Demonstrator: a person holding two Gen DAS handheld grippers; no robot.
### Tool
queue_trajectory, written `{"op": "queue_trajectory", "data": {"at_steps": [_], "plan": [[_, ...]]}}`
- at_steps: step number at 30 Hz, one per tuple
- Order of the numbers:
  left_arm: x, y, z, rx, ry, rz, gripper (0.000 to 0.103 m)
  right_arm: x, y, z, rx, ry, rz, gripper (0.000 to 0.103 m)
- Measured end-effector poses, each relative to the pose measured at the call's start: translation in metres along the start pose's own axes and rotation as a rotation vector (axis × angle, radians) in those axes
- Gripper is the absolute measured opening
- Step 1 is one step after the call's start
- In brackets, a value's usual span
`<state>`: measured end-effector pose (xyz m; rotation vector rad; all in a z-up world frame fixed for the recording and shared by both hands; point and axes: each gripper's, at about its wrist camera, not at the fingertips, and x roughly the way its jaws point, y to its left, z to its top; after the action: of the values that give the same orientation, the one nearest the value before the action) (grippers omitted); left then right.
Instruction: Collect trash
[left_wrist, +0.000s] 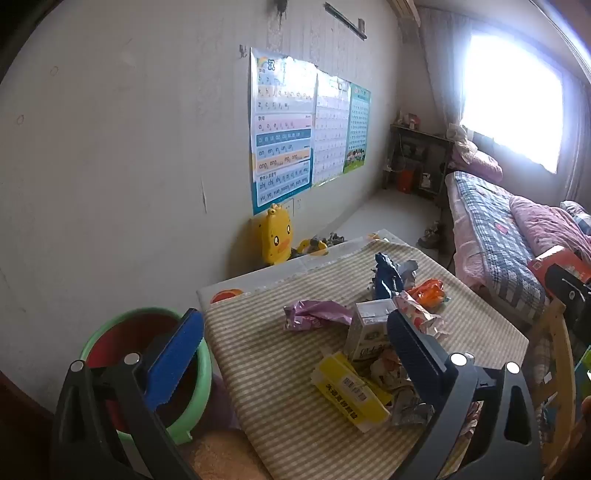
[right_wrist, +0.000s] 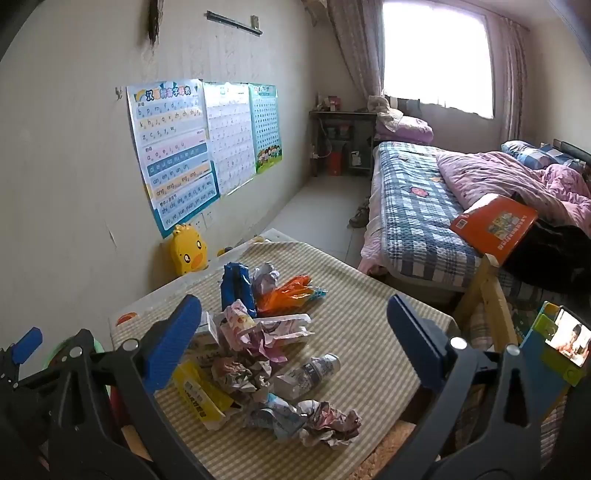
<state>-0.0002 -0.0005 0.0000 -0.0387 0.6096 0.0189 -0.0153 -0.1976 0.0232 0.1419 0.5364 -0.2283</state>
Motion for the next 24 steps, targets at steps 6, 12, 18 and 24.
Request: {"op": "queue_trajectory", "data": {"at_steps": [6, 12, 18, 24], "plan": [[-0.001, 0.002, -0.001, 0.0, 0.001, -0.002, 0.095, 0.002, 0.0, -0.001, 0.006, 0.002, -0.001, 0.099], [0.0, 0.0, 0.0, 0.006, 0.005, 0.003, 0.095, 0.005, 0.004, -0.011, 0.012, 0.001, -0.001, 0.099], [0.001, -0.002, -0.01, 0.007, 0.007, 0.004, 0.095, 0.004, -0.001, -0.005, 0.015, 0.013, 0.005, 0.099], [0.007, -0.003, -0.013, 0.012, 0.024, 0.005, 0.095, 0.005, -0.004, -0.006, 0.023, 0.025, 0.007, 0.099]]}}
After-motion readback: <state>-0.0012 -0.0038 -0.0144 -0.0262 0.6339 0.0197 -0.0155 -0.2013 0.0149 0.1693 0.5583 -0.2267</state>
